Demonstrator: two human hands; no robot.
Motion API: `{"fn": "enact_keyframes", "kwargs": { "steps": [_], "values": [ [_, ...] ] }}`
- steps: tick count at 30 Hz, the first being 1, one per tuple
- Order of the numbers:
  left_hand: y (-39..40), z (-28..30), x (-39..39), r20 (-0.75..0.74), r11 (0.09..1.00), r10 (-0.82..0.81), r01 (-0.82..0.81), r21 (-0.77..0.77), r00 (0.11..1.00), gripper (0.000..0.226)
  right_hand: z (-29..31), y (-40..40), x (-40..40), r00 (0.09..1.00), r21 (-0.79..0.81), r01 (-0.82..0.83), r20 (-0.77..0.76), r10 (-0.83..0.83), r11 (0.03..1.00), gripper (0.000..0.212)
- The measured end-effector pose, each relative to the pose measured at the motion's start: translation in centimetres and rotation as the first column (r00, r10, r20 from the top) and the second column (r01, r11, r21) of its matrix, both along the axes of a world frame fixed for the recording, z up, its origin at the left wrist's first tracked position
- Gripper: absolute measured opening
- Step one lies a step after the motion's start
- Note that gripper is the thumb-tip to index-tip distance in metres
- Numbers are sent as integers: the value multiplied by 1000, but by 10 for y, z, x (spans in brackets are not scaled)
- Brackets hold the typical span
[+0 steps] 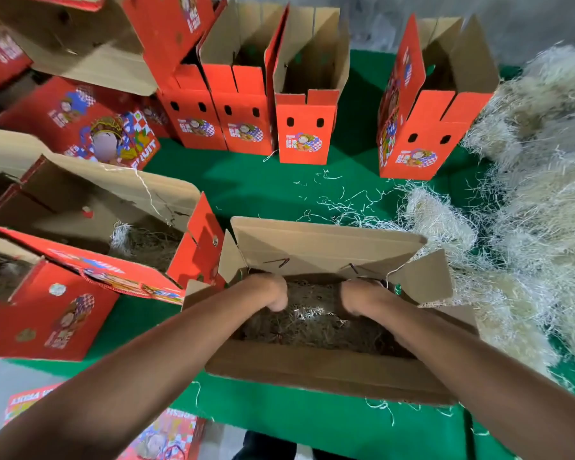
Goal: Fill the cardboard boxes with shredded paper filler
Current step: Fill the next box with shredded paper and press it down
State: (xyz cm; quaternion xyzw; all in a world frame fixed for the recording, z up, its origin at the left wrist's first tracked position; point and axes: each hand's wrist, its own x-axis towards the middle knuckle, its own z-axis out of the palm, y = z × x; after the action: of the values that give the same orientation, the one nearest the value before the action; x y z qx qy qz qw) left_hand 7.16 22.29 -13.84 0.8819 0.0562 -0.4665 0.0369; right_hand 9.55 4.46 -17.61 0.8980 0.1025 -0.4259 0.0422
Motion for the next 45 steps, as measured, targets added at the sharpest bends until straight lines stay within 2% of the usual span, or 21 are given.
{"fn": "enact_keyframes", "kwargs": {
  "steps": [2,4,6,9,11,13,16,19,21,25,27,29,31,34,36,38,40,42,43,45],
  "values": [
    [0,-4,-4,-26,992,-84,86,88,996,43,-7,-6,-2,997,-71,-53,45,57,996,31],
    [-2,-3,-7,-43,971,-193,198,133,980,49,-4,-6,-6,994,-80,-104,26,106,991,32],
    [-2,2,-12,-36,963,-234,237,125,972,42,1,-3,-6,998,-55,-63,22,65,996,32],
    [0,10,-15,8,931,-352,349,107,936,20,12,0,-12,989,-59,-144,-42,142,988,30],
    [-2,8,-24,-108,917,-376,386,99,920,26,6,0,-22,976,-14,-179,-131,175,984,31],
    [-4,0,-36,-206,912,-364,392,121,909,34,-9,0,-35,953,2,-199,-231,194,980,39],
    [-5,-1,-38,-231,910,-366,398,113,902,35,-17,2,-42,945,-42,-206,-270,187,978,45],
    [-10,-2,-32,-228,934,-356,355,-47,906,30,-6,11,-34,942,-22,-241,-246,228,970,46],
    [-15,-6,-30,-194,947,-311,286,-145,930,27,-6,19,-29,946,59,-253,-192,260,966,44],
    [-25,-16,-40,-284,959,-169,91,-269,944,40,-20,23,-41,928,96,-201,-299,221,975,41],
    [-21,-15,-40,-265,948,-188,104,-301,946,41,-17,20,-42,923,152,-192,-307,231,969,41],
    [-19,-9,-35,-138,947,-215,172,-271,967,37,-12,16,-35,936,185,-190,-263,234,964,40],
    [-17,-3,-29,-17,965,-176,170,-199,984,34,-10,11,-28,961,158,-148,-209,179,976,36],
    [-9,0,-30,-34,977,-210,211,17,977,36,-8,1,-28,984,-5,-119,-134,117,993,31],
    [-5,-4,-32,-45,975,-209,211,70,977,38,-9,-7,-34,983,-89,-122,-147,108,989,36],
    [-10,-5,-30,-20,963,-253,254,92,967,36,-4,-8,-38,985,-53,-110,-140,101,993,34],
    [-17,-3,-25,62,949,-283,270,164,957,29,4,-6,-34,983,-13,-123,-138,120,992,17],
    [-19,1,-20,117,932,-310,277,235,943,25,17,-2,-26,993,3,-96,-69,96,995,9],
    [-17,0,-18,111,930,-303,268,251,947,27,22,-1,-22,996,23,-82,-25,82,996,10],
    [-12,-4,-16,95,933,-287,256,252,953,34,27,-1,-19,995,19,-81,58,79,997,29]
  ]
}}
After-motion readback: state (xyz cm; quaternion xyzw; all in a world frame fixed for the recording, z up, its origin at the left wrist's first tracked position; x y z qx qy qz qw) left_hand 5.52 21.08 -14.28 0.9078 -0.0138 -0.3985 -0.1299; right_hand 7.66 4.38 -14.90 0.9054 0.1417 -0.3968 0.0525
